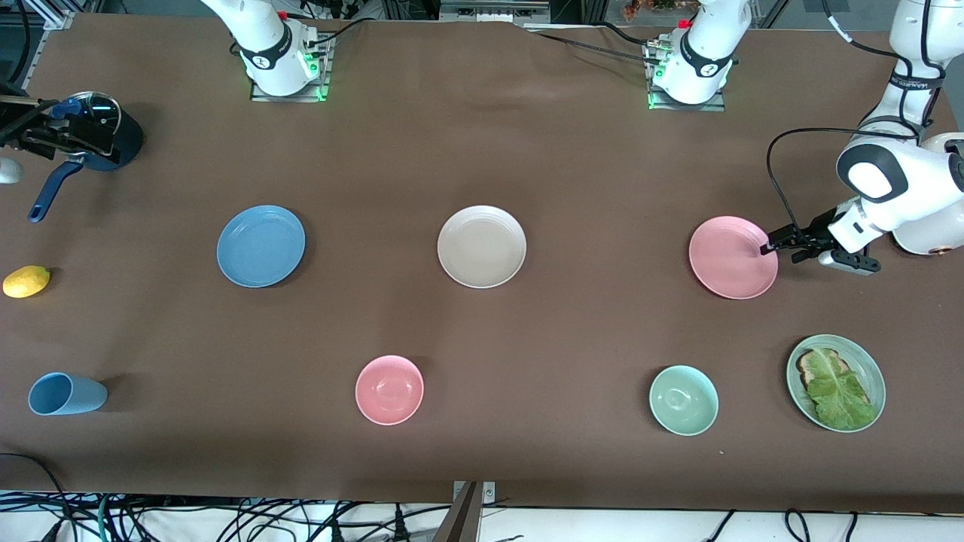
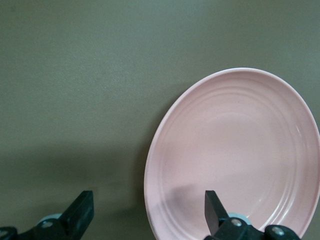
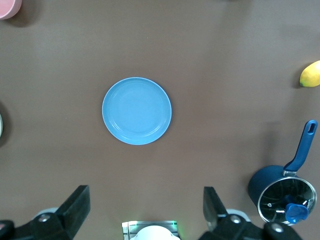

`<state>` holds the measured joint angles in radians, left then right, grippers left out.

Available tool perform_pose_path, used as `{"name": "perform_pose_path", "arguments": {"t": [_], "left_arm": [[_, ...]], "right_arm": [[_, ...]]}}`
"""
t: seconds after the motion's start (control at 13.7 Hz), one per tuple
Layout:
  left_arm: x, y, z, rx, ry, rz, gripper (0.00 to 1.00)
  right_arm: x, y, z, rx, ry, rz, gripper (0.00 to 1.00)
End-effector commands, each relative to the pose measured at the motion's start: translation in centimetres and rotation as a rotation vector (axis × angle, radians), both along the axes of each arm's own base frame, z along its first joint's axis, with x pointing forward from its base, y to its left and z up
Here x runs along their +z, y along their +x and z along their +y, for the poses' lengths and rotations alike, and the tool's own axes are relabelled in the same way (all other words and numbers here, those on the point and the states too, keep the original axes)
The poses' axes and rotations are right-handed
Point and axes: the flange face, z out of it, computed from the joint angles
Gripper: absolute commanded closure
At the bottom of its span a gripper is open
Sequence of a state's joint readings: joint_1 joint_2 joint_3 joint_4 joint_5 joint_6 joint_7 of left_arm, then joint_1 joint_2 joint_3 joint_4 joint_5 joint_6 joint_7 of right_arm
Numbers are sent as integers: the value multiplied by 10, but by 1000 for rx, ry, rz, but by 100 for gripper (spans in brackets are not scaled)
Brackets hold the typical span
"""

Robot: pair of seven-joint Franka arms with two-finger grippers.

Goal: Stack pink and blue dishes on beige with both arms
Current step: 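Lower the left gripper and close it on the pink plate rim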

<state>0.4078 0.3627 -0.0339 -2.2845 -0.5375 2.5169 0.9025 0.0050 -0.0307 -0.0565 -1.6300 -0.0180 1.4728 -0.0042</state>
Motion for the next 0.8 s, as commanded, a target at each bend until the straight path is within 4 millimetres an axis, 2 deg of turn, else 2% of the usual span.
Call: {"name": "perform_pose_path", "arguments": {"t": [0.0, 0.15, 0.58, 0.73], "left_arm": [[3, 6, 0, -5, 2, -28, 2], [5, 11, 0, -7, 4, -36, 11], [-9, 23, 1, -11, 0, -28, 9], [-10, 26, -7, -19, -2, -27, 9]], "right_arm": [[0, -2, -2, 7, 19, 4, 0], [0, -2, -2, 7, 19, 4, 0], [0, -2, -2, 7, 19, 4, 0], [0, -2, -2, 7, 19, 4, 0]]}}
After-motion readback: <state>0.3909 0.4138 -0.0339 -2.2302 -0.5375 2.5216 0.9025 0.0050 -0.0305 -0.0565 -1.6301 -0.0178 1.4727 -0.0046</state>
